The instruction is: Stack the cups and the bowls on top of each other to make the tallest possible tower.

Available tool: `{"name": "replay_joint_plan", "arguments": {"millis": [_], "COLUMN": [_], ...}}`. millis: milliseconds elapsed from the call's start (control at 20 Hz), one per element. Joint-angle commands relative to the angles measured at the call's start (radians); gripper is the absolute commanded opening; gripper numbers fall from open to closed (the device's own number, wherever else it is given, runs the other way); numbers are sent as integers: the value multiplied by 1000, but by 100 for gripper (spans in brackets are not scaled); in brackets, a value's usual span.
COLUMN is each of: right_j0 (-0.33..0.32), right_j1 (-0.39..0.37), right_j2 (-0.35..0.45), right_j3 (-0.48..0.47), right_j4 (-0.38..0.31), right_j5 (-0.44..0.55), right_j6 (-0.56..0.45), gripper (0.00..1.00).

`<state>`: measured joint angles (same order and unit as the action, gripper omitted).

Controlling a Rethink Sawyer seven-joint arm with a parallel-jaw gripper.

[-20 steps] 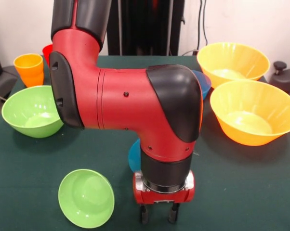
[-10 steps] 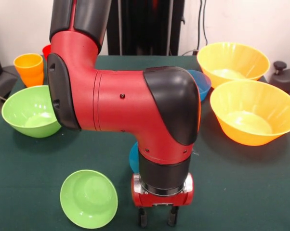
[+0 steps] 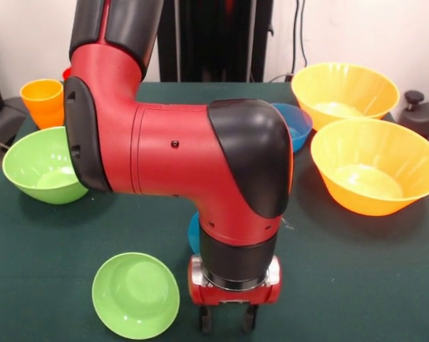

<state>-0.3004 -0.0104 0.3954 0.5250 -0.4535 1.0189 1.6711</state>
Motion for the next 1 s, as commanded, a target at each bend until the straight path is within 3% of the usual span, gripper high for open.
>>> {"name": "replay_joint_plan", "arguments": {"millis": [50, 200, 450, 700, 1000], "right_j0": [47, 62, 74, 52, 48], "right_j1": [15, 4, -33, -123, -144], "right_j2": [-23, -45, -71, -119, -171], "right_j3": [-159, -165, -111, 179, 352], "right_j4": [-72, -72, -51, 21, -12], "right_j5": [419, 563, 670, 486, 297], "right_j6": [-83, -75, -73, -40, 24], "gripper": [100, 100, 100, 100, 100]}}
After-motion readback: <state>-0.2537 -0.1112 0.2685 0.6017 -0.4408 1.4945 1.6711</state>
